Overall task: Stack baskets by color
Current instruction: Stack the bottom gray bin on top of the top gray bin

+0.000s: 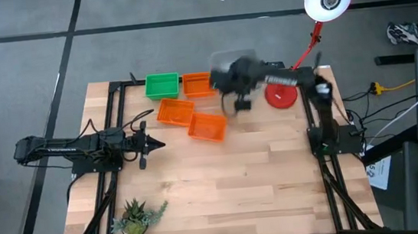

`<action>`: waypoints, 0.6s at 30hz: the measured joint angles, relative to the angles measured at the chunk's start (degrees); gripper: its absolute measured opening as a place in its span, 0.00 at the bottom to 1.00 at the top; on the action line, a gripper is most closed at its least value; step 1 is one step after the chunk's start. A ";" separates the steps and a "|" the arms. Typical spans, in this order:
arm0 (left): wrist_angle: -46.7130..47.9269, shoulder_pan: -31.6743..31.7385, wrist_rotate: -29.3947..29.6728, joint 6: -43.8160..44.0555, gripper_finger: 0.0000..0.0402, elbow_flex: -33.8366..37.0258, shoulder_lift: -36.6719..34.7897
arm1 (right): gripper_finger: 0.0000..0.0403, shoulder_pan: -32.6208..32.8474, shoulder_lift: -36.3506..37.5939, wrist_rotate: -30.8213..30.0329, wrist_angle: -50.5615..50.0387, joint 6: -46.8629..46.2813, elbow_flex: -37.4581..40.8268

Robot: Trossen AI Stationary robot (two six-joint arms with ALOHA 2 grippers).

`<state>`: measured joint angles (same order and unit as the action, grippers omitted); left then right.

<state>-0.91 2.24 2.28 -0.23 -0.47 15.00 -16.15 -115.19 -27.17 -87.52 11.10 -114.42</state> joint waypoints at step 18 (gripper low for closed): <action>-0.02 0.00 -0.02 0.00 0.00 0.00 -0.02 | 0.00 -17.11 11.62 19.93 30.87 25.33 30.12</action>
<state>-0.93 2.24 2.27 -0.23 -0.47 14.98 -33.25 -103.57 -7.24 -56.65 36.43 -84.30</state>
